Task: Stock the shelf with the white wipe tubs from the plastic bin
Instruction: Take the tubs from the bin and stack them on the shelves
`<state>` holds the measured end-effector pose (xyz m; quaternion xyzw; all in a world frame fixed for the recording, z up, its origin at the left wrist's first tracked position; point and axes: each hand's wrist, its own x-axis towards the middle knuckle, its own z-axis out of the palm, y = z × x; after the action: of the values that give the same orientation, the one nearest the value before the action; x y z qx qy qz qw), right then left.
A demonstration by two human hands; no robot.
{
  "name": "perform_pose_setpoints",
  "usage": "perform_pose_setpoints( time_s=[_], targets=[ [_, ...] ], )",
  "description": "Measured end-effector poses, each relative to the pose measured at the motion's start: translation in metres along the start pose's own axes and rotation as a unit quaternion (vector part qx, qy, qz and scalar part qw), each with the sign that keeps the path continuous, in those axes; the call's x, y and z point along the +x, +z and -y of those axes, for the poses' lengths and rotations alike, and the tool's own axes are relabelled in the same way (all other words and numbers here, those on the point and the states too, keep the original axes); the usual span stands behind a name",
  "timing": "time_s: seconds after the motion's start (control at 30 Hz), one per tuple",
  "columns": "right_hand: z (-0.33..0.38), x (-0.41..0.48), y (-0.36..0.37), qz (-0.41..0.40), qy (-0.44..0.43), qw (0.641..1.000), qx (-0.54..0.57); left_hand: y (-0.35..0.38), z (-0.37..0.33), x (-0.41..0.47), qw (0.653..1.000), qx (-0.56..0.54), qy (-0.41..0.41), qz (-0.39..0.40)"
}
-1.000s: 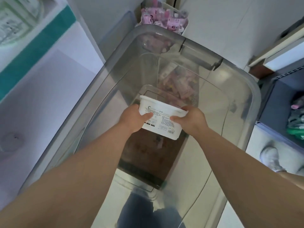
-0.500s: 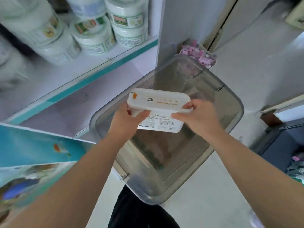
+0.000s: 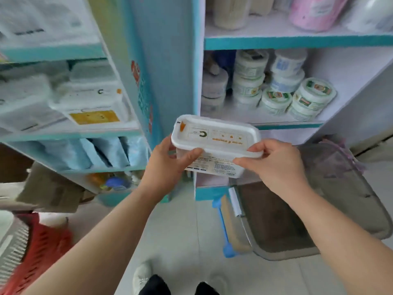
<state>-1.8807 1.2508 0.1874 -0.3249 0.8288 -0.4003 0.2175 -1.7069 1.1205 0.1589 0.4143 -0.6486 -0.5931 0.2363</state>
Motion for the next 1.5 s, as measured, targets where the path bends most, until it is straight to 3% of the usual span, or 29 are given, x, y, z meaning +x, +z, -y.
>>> perform_pose_setpoints(
  time_s=[0.37,0.57,0.8,1.03,1.5],
  targets=[
    [0.151,-0.021,0.185,0.057,-0.119,0.991,0.036,-0.230,0.023,-0.039,0.986,-0.067,0.022,-0.154],
    [0.194,-0.001,0.252,0.029,-0.153,0.983,0.094,-0.299,0.028,-0.005,0.979,-0.078,0.079,-0.172],
    [0.193,0.048,0.273,-0.013,-0.159,0.973,0.168,-0.305,0.029,0.052,0.985,-0.050,0.101,-0.132],
    [0.192,0.075,0.298,-0.040,-0.142,0.958,0.247,-0.294,0.027,0.085,0.980,-0.022,0.084,-0.178],
    [0.184,0.118,0.328,-0.160,-0.104,0.977,0.091,-0.287,0.035,0.122,0.975,0.025,0.105,-0.195]
  ],
)
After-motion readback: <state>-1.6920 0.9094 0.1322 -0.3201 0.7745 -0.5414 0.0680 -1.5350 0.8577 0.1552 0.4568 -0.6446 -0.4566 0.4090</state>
